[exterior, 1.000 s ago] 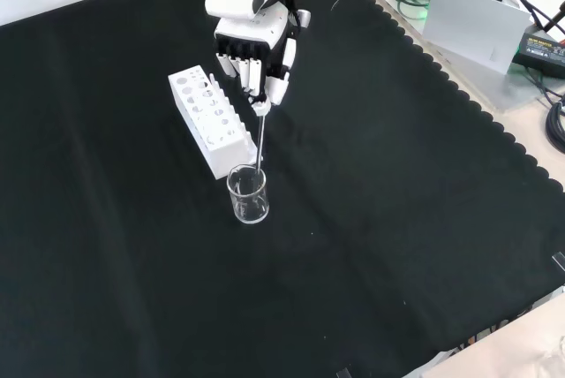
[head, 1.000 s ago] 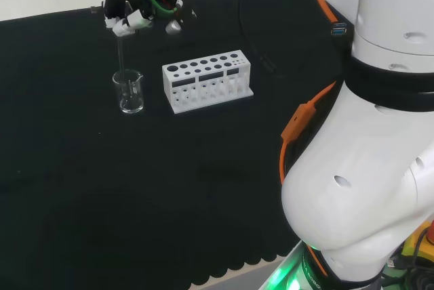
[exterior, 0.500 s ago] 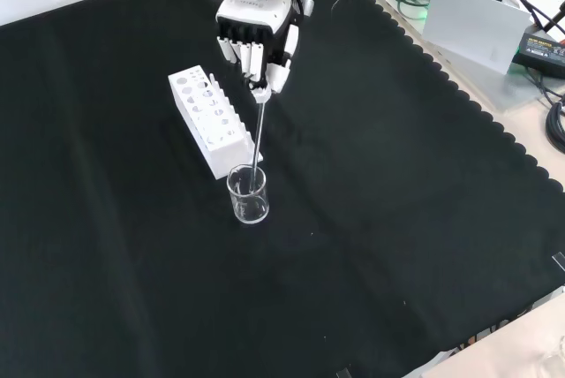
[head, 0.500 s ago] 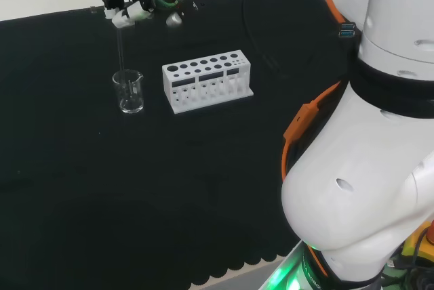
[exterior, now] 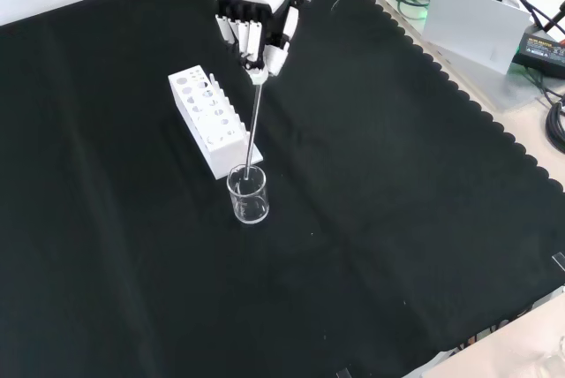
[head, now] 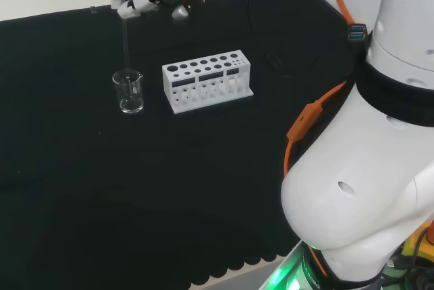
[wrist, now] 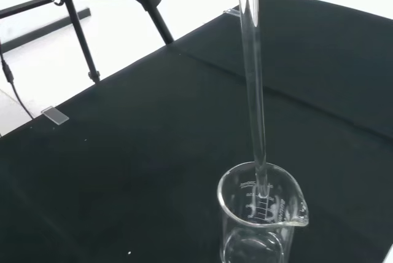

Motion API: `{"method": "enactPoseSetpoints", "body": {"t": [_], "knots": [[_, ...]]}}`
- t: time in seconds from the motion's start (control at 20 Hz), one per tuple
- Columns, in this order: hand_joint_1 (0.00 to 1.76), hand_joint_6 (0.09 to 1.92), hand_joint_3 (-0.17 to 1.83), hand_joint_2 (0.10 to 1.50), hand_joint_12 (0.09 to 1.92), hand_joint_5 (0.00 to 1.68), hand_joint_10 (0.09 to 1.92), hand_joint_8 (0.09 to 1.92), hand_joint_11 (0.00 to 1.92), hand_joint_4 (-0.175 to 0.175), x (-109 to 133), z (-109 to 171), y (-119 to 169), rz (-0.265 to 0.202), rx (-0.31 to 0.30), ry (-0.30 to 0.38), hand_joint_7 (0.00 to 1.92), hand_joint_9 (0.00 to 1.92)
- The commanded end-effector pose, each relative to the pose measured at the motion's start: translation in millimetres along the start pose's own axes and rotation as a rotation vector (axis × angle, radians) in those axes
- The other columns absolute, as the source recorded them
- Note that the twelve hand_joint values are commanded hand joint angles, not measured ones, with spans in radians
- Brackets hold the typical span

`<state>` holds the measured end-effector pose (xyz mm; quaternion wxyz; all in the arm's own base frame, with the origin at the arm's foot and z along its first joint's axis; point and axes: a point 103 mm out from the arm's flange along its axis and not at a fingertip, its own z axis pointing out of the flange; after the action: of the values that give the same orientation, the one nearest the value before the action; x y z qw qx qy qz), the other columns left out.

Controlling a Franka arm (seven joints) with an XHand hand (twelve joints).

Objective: Put the glass rod back on the white test tube rack.

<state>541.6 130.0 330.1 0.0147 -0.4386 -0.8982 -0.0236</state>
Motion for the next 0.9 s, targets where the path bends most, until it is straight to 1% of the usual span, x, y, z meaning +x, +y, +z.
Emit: {"method": "enactPoseSetpoints", "body": {"t": [0.05, 0.45, 0.7, 0.9], "knots": [[1.31, 0.57, -0.17, 1.07, 0.75, 1.25, 0.47, 0.58, 1.70, -0.175, -13.9, -12.1, -15.7, 0.047, -0.018, -0.005, 1.30, 1.87], [1.31, 0.57, -0.17, 1.07, 0.75, 1.25, 0.47, 0.58, 1.70, -0.175, -33.2, -29.2, -32.7, 0.100, -0.037, -0.025, 1.30, 1.87], [1.31, 0.56, -0.17, 1.07, 0.75, 1.25, 0.47, 0.58, 1.70, -0.175, -46.9, -32.4, -47.5, 0.143, -0.040, -0.030, 1.30, 1.87], [1.31, 0.56, -0.17, 1.07, 0.75, 1.25, 0.47, 0.58, 1.70, -0.175, -54.5, -34.2, -56.8, 0.165, -0.043, -0.037, 1.30, 1.87]]}}
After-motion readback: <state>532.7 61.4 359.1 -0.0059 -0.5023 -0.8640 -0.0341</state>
